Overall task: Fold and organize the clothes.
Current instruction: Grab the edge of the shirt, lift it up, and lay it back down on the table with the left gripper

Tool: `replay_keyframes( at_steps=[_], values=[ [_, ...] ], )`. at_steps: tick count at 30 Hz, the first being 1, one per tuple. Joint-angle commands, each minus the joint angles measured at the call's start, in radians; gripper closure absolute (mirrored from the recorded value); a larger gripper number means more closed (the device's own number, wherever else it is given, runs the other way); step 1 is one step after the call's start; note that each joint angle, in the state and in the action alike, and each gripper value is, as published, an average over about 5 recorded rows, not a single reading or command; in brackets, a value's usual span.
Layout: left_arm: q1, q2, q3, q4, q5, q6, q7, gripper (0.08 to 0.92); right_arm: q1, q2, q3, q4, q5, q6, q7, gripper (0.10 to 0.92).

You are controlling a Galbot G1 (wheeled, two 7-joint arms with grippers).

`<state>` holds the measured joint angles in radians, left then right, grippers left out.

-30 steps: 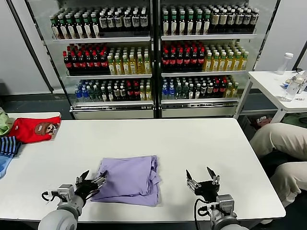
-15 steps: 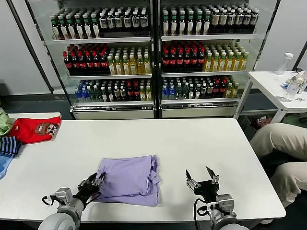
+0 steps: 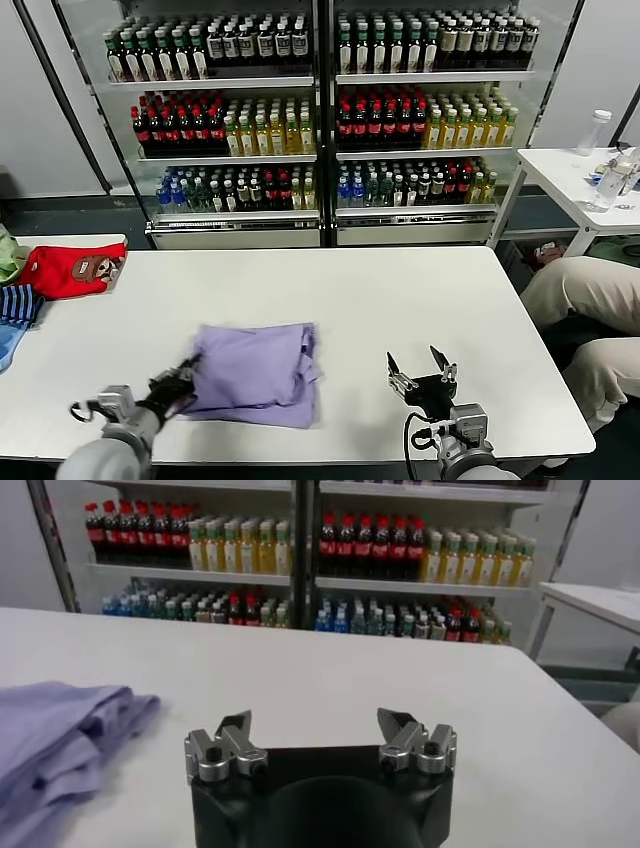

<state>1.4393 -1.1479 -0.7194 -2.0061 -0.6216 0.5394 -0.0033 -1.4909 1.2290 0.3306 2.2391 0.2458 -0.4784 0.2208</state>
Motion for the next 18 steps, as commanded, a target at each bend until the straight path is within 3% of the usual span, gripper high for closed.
replay_keyframes(
  at_steps=[1,5,8,13,18],
  values=[
    [0.031,0.278,-0.493,0.006,-0.074,0.043,0.103,0.888,0.008,0.002,-0.003,-0.006,0.0,-0.001,0.0,0.203],
    [0.071,0.383,-0.533,0.07,-0.073,0.044,0.132,0.888,0.013,0.005,-0.006,-0.01,0.0,0.0,-0.002,0.203],
    [0.07,0.381,-0.461,0.053,-0.071,0.044,0.117,0.888,0.016,0.009,-0.011,-0.012,0.0,0.001,-0.002,0.203],
    [0.031,0.233,-0.138,-0.144,-0.069,0.043,0.016,0.888,0.007,0.01,-0.008,-0.003,-0.002,0.001,-0.002,0.203],
    [-0.022,-0.005,0.274,-0.303,0.008,0.043,-0.069,0.888,-0.011,0.005,0.008,0.005,-0.003,0.001,-0.002,0.203]
  ],
)
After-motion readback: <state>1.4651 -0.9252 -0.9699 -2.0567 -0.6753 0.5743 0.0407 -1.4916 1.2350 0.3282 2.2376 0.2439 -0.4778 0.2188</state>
